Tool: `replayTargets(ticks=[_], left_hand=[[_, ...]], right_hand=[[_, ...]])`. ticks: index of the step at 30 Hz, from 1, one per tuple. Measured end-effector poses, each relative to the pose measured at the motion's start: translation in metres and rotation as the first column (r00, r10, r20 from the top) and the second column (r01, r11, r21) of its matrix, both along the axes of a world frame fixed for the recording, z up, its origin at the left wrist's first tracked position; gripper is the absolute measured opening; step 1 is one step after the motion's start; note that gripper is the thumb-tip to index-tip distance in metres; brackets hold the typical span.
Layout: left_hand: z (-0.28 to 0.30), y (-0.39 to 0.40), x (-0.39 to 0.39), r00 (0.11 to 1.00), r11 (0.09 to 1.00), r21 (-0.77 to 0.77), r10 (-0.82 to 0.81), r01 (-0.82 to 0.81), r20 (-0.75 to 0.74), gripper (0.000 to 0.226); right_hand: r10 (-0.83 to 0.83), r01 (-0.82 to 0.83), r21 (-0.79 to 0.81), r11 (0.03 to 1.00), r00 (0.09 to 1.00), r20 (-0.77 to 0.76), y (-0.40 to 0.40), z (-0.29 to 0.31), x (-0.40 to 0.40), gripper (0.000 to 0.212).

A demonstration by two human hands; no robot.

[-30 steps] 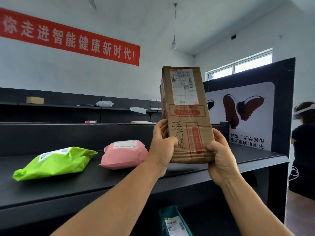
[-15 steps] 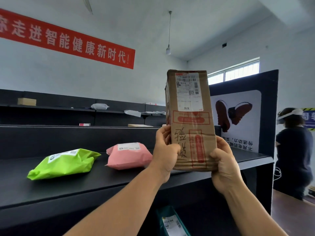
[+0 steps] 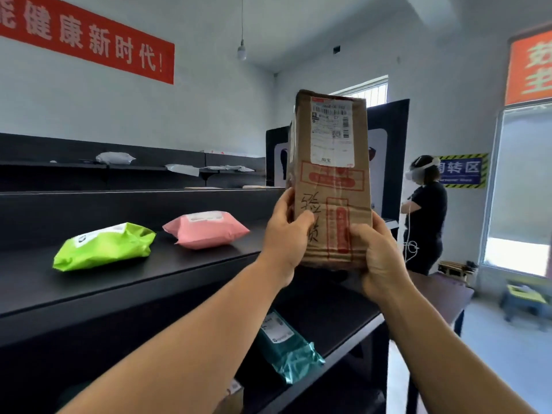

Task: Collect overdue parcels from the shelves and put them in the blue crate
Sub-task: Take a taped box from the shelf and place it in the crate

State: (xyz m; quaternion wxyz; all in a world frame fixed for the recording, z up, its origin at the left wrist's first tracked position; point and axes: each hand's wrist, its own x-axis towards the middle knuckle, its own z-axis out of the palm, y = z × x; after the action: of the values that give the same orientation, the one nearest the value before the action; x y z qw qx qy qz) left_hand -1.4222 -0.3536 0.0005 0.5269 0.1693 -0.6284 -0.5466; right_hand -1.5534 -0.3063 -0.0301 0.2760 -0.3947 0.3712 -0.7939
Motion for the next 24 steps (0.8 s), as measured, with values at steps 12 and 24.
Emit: replayTargets(ticks=[12,24], left_hand=[[-0.068,0.087,-0.087,0.939,0.952,0.159,-0.289,0.262,0.188,0.038],[-0.188,0.178,-0.214,0.785,0.83,0.433,-0.513,0.35,0.348,0.032]], right_hand=[[-0.427,0.418,0.215,0.883,0.904,-0.007,0.135,-0.063,-0.054,0.013],[-0.585,0.454,0.501,0.737,0.8,0.135,0.248,-0.188,-0.153,0.016]])
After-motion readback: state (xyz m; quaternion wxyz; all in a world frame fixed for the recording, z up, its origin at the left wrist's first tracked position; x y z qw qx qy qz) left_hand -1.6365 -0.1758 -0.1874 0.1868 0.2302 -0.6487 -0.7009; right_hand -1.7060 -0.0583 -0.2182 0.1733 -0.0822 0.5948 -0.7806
